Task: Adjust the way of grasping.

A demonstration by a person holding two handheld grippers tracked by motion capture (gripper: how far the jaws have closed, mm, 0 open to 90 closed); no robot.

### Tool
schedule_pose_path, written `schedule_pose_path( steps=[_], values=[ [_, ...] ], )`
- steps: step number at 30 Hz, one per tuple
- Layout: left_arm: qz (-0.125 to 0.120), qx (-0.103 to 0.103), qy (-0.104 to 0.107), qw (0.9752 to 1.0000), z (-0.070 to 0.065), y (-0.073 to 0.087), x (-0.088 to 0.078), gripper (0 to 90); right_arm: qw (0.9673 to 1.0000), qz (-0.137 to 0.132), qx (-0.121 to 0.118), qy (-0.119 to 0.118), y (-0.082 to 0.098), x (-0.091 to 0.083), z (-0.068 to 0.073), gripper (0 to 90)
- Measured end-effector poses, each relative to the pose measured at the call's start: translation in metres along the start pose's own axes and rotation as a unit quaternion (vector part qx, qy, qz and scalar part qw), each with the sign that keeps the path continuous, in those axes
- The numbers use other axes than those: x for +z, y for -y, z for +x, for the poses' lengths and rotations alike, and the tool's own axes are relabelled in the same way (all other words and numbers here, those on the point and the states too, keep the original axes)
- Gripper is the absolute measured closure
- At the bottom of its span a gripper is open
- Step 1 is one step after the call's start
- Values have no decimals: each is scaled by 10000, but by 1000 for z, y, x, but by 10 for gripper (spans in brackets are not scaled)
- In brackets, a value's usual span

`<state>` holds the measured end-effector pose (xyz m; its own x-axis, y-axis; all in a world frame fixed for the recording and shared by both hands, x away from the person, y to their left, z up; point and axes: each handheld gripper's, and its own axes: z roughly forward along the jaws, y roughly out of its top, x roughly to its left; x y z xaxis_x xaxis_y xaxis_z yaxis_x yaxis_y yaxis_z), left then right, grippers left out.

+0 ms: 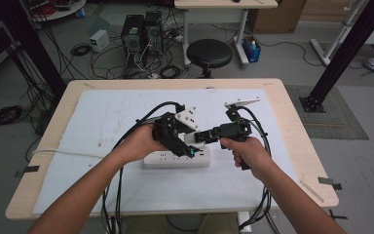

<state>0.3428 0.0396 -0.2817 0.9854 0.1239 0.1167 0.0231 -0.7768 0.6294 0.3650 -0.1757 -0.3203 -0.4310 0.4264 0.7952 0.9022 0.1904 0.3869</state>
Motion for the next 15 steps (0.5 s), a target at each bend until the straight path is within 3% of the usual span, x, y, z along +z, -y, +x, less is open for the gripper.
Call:
schedule_pose_path(
  steps=[5,15],
  values=[
    [-73,57,-27,10000,-1,-1,1,424,9999,98,110,-69,-1,2,-1,346],
    [-26,187,-101,9998,-5,-3,4,424,9996,170,53,-204,-1,7,-4,509]
  ],
)
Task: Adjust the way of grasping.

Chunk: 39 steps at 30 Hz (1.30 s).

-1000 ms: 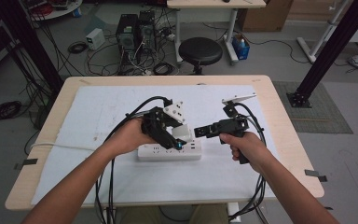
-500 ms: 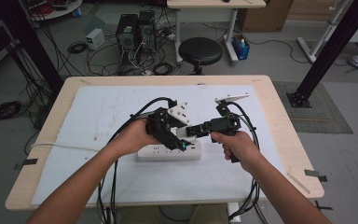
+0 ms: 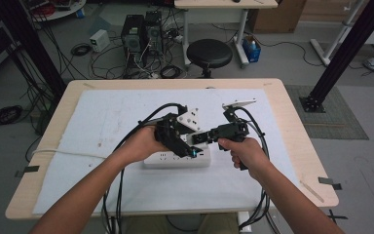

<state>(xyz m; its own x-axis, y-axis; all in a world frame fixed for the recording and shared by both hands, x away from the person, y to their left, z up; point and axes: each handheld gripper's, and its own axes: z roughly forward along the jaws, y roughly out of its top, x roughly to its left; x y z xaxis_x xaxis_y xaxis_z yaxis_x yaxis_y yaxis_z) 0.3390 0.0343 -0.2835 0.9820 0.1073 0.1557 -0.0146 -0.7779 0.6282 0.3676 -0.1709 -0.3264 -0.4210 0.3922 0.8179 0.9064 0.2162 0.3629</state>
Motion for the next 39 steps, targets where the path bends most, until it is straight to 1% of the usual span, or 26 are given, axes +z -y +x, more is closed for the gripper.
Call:
schedule_pose_path(
  steps=[1,2,4,7,9,10,11,12,13,14,15,17,19,20,22,25,28,29,30,32,34,35,36,37,38,39],
  values=[
    [-2,-6,-24,10000,-1,0,1,424,10000,-30,-14,-86,0,0,-1,553],
    [31,54,-59,10000,-1,0,1,424,9999,-58,2,-108,0,0,-1,559],
    [44,73,-103,9999,-2,-1,1,424,9998,-30,95,-178,0,1,-3,574],
    [177,292,-431,9985,-10,-3,4,421,9996,-52,58,-278,-1,0,-7,602],
    [245,330,-548,9976,-11,-5,5,419,9994,-143,18,-302,0,-1,-8,614],
    [212,269,-562,9978,-11,-5,5,416,9994,-179,-28,-285,0,-1,-8,618],
    [230,202,-583,9978,-9,-6,5,404,9995,-228,-90,-214,1,-2,-8,621],
    [225,118,-661,9975,-8,-6,5,354,9995,-271,-153,-106,1,-2,-8,621],
    [219,56,-687,9974,-7,-5,4,311,9993,-311,-189,-86,2,-4,-9,622],
    [232,21,-699,9973,-6,-4,3,304,9992,-356,-176,-73,3,-6,-10,622],
    [284,45,-742,9968,-5,-3,2,303,9988,-424,-241,-2,3,-8,-11,622],
    [344,-63,-802,9962,-3,1,0,280,9978,-537,-344,158,5,-14,-12,622],
    [407,-152,-780,9960,0,6,-2,268,9963,-642,-485,294,5,-20,-11,623],
    [462,-170,-759,9959,2,8,-3,268,9953,-666,-579,405,6,-22,-11,622],
    [521,-301,-699,9957,4,13,-5,268,9927,-707,-746,627,7,-27,-10,623],
    [698,-422,-587,9949,8,22,-10,268,9872,-647,-1043,1022,9,-32,-9,623],
    [841,-675,-465,9931,13,33,-16,267,9764,-491,-1430,1544,9,-36,-6,623],
    [885,-752,-431,9923,15,37,-18,265,9698,-442,-1597,1788,9,-38,-5,623],
    [1017,-877,-412,9901,18,42,-20,233,9660,-377,-1689,1921,9,-39,-4,623],
    [1194,-993,-382,9871,24,51,-26,210,9504,-194,-1999,2377,8,-43,-1,622],
    [1358,-1249,-382,9821,29,61,-30,210,9357,-22,-2217,2745,7,-46,2,622],
    [1458,-1300,-437,9798,31,66,-33,210,9286,59,-2292,2919,6,-48,3,621],
    [1557,-1306,-505,9778,34,71,-37,210,9239,126,-2359,3010,6,-50,3,621],
    [1643,-1367,-555,9753,37,77,-40,210,9179,93,-2423,3140,7,-53,3,621],
    [1687,-1479,-610,9726,40,83,-43,210,9140,92,-2451,3233,7,-56,4,621],
    [1730,-1601,-690,9694,44,89,-45,210,9132,106,-2443,3259,7,-59,3,621]
  ],
)
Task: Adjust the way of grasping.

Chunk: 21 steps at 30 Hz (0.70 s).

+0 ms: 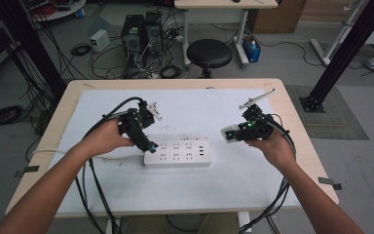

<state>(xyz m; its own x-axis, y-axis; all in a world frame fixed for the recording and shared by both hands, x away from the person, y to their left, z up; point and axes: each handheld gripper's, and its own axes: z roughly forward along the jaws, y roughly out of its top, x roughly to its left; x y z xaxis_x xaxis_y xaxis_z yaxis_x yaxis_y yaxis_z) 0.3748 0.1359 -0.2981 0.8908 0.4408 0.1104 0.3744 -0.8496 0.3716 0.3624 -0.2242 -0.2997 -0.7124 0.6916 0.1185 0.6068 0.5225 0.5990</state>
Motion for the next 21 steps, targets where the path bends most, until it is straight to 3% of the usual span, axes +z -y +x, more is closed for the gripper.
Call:
schedule_pose_path(
  steps=[3,5,8,11,14,16,18,21],
  values=[
    [216,-224,-163,9994,11,12,-1,210,9997,131,-94,165,2,-6,-5,621],
    [313,-166,-231,9991,16,19,-4,210,9987,296,-271,314,2,-7,-7,621],
    [304,-214,-284,9989,18,27,-7,210,9928,683,-730,657,2,-8,-3,621],
    [379,-270,-301,9985,20,34,-7,210,9864,967,-992,884,2,-7,0,621],
    [460,-242,-280,9983,20,40,-8,210,9842,1074,-1090,887,1,-7,-2,621],
    [443,-289,-41,9986,20,44,-10,210,9843,1106,-1072,863,1,-9,-3,621],
    [453,-210,181,9986,21,47,-13,210,9843,1132,-1125,755,1,-10,-5,621],
    [440,-216,130,9987,22,49,-16,210,9836,1217,-1162,656,-1,-14,-6,621]
  ],
)
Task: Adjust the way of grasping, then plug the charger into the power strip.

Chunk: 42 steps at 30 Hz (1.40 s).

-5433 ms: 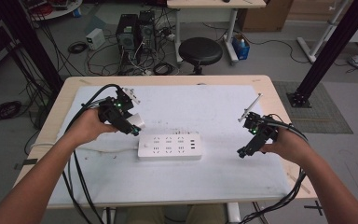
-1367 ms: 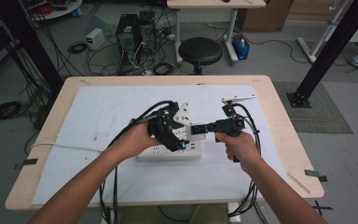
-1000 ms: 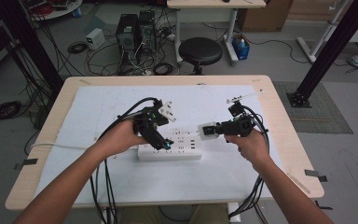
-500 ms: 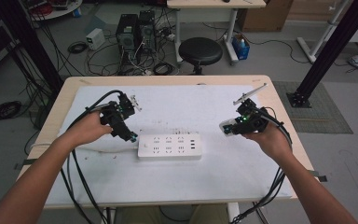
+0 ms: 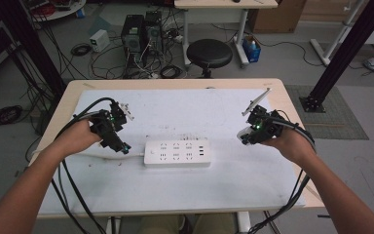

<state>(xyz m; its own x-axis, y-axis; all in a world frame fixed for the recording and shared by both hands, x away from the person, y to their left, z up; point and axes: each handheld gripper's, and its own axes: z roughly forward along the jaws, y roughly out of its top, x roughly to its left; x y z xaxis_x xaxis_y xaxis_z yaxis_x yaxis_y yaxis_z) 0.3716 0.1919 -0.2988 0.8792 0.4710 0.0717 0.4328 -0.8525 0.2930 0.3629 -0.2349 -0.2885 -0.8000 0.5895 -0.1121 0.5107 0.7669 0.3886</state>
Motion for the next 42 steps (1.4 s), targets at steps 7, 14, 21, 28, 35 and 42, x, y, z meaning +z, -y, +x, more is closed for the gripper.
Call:
schedule_pose_path(
  steps=[7,14,21,28,35,42],
  values=[
    [-102,38,16,9999,-1,7,-4,210,9997,133,-57,-181,1,-10,-5,620],
    [-129,85,-68,9999,-2,11,-5,210,9997,145,34,-201,-1,-12,-5,619],
    [-201,305,-49,9993,-6,14,-8,210,9994,243,-137,-181,-9,-6,-2,619],
    [-19,193,-292,9994,-2,15,-3,210,9987,119,-437,-230,-42,-4,7,619],
    [28,-86,-289,9995,-4,27,6,210,9968,35,-726,-322,-78,3,16,619],
    [-12,-73,-247,9997,-4,35,11,210,9908,159,-1231,-547,-99,28,30,619]
  ],
)
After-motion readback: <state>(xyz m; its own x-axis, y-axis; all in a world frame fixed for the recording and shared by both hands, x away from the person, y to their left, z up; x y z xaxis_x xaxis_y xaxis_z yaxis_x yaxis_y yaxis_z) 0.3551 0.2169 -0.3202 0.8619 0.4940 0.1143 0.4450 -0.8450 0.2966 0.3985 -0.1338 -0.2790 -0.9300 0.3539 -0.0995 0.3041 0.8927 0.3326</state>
